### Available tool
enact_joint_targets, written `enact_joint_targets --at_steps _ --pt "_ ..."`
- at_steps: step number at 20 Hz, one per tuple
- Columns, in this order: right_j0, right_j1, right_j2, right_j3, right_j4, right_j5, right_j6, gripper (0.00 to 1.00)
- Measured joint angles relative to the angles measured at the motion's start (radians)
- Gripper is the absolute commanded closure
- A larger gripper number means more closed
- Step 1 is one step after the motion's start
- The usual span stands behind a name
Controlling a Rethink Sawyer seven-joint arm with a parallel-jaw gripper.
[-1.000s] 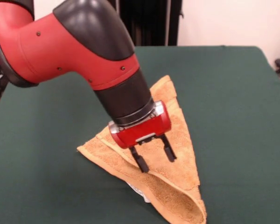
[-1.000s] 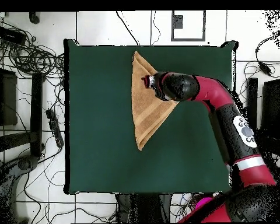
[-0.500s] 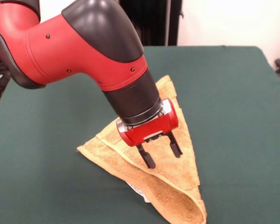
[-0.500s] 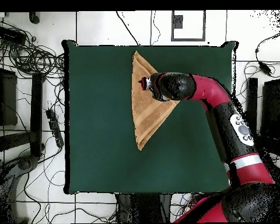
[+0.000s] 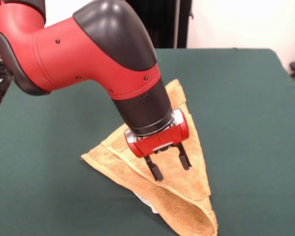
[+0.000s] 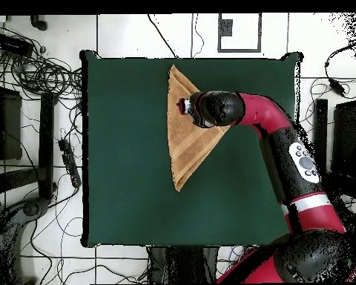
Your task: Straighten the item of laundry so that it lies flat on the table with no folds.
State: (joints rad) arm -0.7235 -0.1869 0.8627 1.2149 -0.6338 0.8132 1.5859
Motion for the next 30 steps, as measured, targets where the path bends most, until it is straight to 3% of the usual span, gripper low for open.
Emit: enact_joint_targets --at_steps 19,30 --pt "0.029 -0.034 -0.008 -0.074 -0.059 0.0 0.0 0.0" --pt "0.028 -0.005 -0.03 -0.1 -0.059 0.0 0.0 0.0"
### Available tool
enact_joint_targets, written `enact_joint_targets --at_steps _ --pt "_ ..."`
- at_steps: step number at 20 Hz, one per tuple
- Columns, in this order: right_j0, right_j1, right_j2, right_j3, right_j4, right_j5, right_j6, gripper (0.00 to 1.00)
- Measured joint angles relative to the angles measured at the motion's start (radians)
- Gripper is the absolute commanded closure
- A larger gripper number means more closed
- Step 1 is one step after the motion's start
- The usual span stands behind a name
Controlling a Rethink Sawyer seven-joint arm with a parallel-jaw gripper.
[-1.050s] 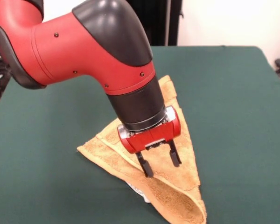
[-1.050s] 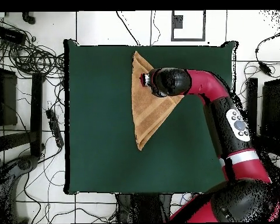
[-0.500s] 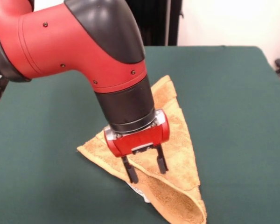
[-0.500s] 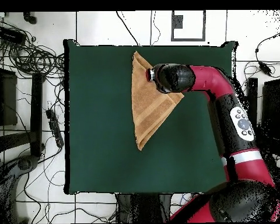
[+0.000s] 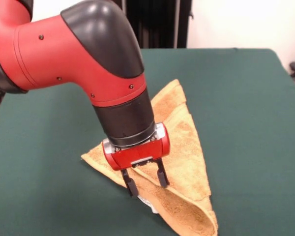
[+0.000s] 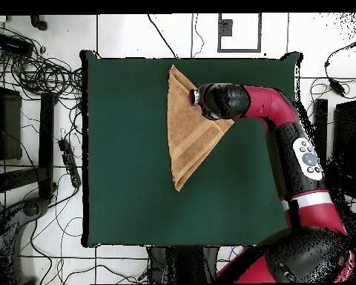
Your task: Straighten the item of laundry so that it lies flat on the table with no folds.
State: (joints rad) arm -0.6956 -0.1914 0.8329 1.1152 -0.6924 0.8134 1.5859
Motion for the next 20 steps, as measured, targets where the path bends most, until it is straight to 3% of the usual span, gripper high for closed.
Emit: enact_joint_targets --at_steps 20 --pt "0.001 0.023 -0.023 -0.005 0.001 0.0 0.0 0.0"
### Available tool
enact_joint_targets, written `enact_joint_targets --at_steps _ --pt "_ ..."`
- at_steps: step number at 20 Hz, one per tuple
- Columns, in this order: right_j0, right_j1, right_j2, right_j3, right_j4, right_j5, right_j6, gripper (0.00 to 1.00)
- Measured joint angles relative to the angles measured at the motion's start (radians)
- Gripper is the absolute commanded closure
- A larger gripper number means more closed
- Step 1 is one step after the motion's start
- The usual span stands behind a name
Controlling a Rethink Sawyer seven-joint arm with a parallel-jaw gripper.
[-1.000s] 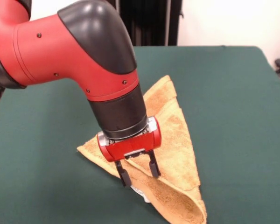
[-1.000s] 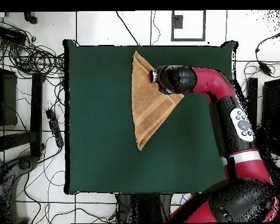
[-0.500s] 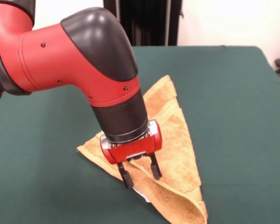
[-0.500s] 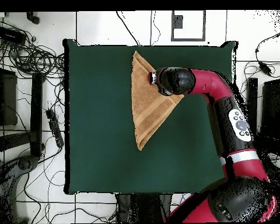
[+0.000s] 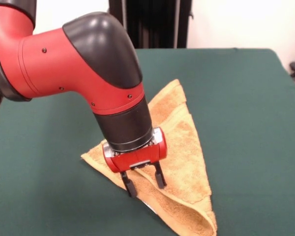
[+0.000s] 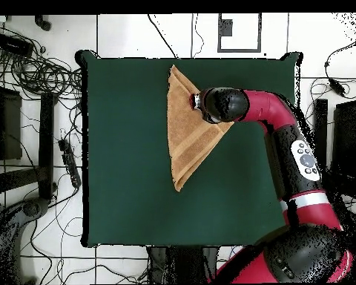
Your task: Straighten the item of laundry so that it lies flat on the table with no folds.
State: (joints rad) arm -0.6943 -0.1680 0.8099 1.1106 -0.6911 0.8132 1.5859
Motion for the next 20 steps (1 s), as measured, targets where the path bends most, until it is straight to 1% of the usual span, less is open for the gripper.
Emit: enact_joint_targets --at_steps 14,20 --pt "-0.002 -0.054 0.0 0.003 0.0 0.0 0.0 0.0" --pt "-0.006 -0.067 0.0 0.003 0.013 0.0 0.0 0.0"
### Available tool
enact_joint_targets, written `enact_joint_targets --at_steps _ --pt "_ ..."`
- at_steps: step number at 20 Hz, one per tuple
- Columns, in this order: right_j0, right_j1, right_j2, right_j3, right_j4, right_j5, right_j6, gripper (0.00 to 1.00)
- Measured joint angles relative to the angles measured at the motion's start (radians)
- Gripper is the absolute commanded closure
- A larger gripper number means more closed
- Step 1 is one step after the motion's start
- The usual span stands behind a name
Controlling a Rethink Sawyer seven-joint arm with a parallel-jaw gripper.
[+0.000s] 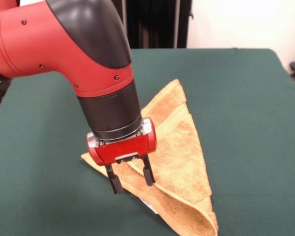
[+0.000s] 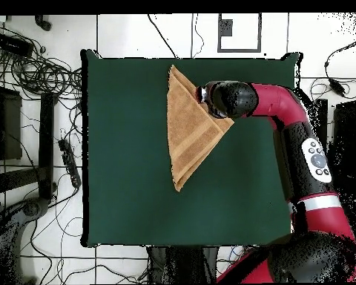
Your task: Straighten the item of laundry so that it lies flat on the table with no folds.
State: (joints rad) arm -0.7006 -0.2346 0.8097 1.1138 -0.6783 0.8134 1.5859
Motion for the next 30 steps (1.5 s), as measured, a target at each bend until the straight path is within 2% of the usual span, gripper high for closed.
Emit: enact_joint_targets --at_steps 30 --pt "-0.04 0.002 0.028 0.015 0.051 0.0 0.0 0.0"
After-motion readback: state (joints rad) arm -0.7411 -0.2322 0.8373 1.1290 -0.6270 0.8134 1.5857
